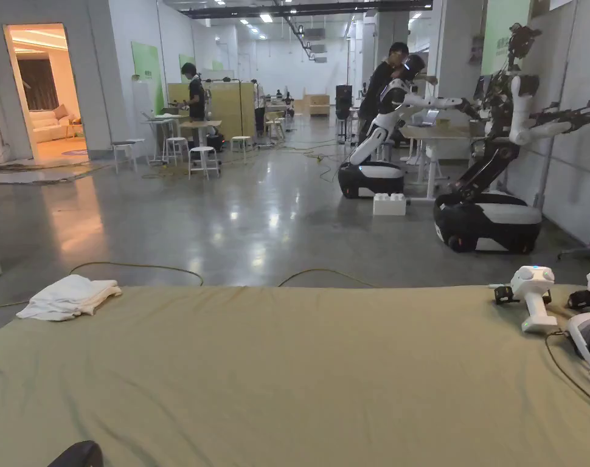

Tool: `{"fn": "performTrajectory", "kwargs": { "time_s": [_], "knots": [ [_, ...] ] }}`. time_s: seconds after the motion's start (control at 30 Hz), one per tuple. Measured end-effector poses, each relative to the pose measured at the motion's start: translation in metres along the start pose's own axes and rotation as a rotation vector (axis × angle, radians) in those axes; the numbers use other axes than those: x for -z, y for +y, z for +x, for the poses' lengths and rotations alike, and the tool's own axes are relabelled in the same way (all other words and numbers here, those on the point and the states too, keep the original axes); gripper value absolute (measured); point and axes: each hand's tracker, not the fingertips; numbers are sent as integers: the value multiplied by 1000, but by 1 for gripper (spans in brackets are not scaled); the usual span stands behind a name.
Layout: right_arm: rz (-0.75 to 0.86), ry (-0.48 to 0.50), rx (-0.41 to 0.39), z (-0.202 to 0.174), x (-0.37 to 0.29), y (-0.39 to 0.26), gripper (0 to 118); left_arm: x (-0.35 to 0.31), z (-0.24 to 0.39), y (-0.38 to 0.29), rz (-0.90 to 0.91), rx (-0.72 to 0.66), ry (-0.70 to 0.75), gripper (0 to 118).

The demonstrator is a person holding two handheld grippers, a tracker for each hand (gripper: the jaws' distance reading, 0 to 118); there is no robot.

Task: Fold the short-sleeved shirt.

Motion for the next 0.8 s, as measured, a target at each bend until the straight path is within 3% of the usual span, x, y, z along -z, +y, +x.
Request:
{"fn": "performTrajectory", "kwargs": {
  "time_s": [0.07,0.1,0.13,0.17,0.2,0.4,0.53,0.63,0.73,0.8],
  "knots": [
    [-31,5,9,2,3,-7,0,16,-15,-13,-84,-54,-33,3],
    [-48,7,17,3,4,-11,0,24,-23,-22,-133,-79,-63,18],
    [-81,23,33,5,6,-16,0,35,-35,-36,-193,-117,-109,44],
    [-97,32,48,6,7,-22,0,49,-47,-56,-278,-175,-154,84],
    [-113,39,62,8,8,-29,0,63,-60,-80,-361,-235,-171,97],
    [-245,50,110,-1,11,-37,0,118,-142,-241,-681,-657,-133,98],
    [-287,62,170,5,9,-45,0,126,-166,-309,-802,-771,-25,97],
    [-314,50,204,8,11,-48,0,136,-172,-339,-771,-956,-93,96],
    [-329,39,215,9,11,-49,0,145,-171,-344,-711,-1027,-91,95],
    [-338,34,223,8,10,-51,0,151,-163,-344,-734,-1098,-127,76]
  ]
}}
